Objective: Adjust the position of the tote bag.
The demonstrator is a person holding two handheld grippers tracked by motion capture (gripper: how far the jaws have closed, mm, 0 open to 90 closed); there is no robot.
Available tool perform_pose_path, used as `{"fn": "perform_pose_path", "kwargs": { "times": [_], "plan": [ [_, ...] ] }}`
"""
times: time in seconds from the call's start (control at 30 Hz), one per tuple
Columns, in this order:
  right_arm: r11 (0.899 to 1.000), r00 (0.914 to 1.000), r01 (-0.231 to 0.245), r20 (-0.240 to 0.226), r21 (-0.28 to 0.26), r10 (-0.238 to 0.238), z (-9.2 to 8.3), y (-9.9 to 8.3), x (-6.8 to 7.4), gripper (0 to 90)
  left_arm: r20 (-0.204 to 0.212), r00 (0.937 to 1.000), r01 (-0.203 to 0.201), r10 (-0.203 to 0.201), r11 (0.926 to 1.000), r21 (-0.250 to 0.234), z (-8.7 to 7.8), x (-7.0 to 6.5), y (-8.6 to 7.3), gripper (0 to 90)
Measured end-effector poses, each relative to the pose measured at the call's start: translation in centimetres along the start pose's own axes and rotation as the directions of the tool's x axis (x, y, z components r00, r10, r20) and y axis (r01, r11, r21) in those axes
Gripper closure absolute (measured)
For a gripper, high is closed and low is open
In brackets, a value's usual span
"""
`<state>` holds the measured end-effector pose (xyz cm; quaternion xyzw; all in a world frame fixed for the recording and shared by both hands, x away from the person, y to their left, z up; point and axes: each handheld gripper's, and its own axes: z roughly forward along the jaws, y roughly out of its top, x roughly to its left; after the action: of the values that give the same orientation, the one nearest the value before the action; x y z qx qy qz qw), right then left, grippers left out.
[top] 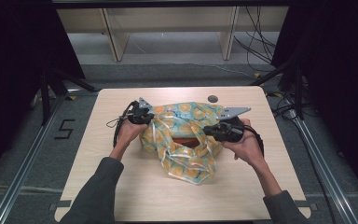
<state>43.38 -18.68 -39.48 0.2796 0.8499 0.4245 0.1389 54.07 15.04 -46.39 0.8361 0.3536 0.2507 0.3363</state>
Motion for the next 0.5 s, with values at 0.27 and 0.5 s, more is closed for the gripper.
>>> {"fn": "perform_pose_path", "kwargs": {
  "times": [0.27, 0.5],
  "plan": [
    [0.990, 0.9964, 0.085, -0.013, 0.109, -0.084, -1.0, -2.0, 3.2, 89.9, 0.007, 0.9997, 0.024, -0.024, 0.9996, -0.014, -0.5, 0.7, -0.5, 89.4],
    [0.990, 0.9954, 0.060, 0.066, 0.127, -0.069, 0.7, -2.1, 1.9, 90.0, 0.023, 0.9963, 0.085, -0.083, 0.9914, -0.100, -3.6, 0.6, 0.0, 79.2]
  ]
}}
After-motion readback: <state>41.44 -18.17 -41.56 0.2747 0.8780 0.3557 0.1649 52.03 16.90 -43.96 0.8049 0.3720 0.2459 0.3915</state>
